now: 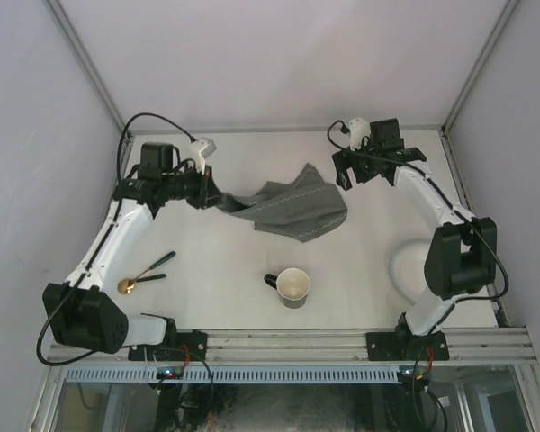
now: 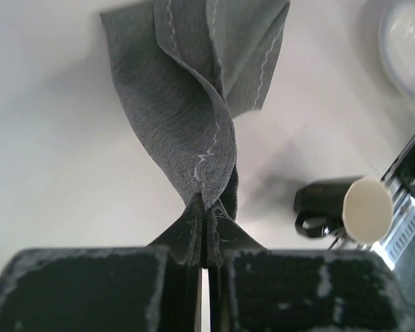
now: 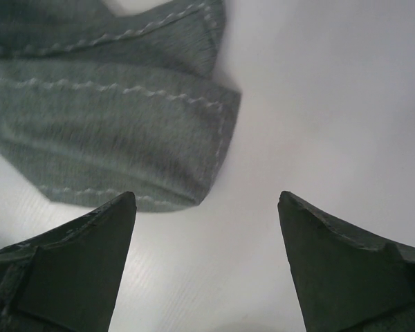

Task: Set the dinner table for one person
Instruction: Flatten out the napkin at the center of the board.

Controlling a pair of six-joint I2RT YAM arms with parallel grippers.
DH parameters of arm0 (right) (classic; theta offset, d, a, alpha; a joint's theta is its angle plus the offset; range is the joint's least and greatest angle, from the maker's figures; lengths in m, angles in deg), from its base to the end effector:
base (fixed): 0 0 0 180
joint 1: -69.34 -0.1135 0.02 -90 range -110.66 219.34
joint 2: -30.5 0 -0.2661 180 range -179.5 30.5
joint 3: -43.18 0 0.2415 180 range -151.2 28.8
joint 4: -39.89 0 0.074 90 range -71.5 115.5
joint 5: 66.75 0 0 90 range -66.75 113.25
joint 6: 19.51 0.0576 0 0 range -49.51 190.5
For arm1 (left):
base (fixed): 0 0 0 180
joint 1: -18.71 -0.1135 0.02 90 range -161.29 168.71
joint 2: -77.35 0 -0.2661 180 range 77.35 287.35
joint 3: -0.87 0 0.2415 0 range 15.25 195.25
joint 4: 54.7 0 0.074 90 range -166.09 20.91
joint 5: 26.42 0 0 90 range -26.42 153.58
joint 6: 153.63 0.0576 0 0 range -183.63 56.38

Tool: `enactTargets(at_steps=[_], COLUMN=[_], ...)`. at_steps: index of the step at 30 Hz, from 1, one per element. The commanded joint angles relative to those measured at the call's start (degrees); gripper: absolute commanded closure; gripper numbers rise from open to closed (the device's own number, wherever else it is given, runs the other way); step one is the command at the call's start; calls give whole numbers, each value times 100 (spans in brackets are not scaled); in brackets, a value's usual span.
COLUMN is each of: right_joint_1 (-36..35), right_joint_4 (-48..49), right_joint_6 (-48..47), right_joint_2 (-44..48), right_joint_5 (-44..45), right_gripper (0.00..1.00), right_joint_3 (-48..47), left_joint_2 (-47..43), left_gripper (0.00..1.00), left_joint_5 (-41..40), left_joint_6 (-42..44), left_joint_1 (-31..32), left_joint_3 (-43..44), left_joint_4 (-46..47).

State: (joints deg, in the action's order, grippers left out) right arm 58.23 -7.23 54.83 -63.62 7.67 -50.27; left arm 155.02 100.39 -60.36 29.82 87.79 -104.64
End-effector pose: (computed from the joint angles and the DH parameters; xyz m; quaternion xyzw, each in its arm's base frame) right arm 0.3577 0.0860 0.2802 -0.2615 0.8879 0.1122 0.3615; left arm 0.2805 -0.0902 0.3340 0.2386 0.8391 -0.3133 0.3753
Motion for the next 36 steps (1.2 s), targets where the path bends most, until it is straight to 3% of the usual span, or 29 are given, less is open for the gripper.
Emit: enactTargets(at_steps=[1, 13, 15, 36], right_joint_1=[-145, -893, -1006, -939], right_joint_4=[398, -257, -292, 253], right_joint_6=[241, 800, 777, 445], right_joint_2=[-718, -4182, -4555, -4366], right_joint_5=[46, -344, -326, 169], right_gripper=[17, 17, 17, 20], right_joint_3=[-891, -5187, -5521, -4176], left_joint_2=[-390, -37, 10, 124], left_gripper=[100, 100, 100, 99], left_joint_5=[185, 188, 173, 431], left_joint_6=[822, 959, 1008, 1017], left_joint_1=[-181, -291, -360, -580], left_joint_3=[-717, -684, -609, -669], left_joint_4=[-598, -587, -663, -709])
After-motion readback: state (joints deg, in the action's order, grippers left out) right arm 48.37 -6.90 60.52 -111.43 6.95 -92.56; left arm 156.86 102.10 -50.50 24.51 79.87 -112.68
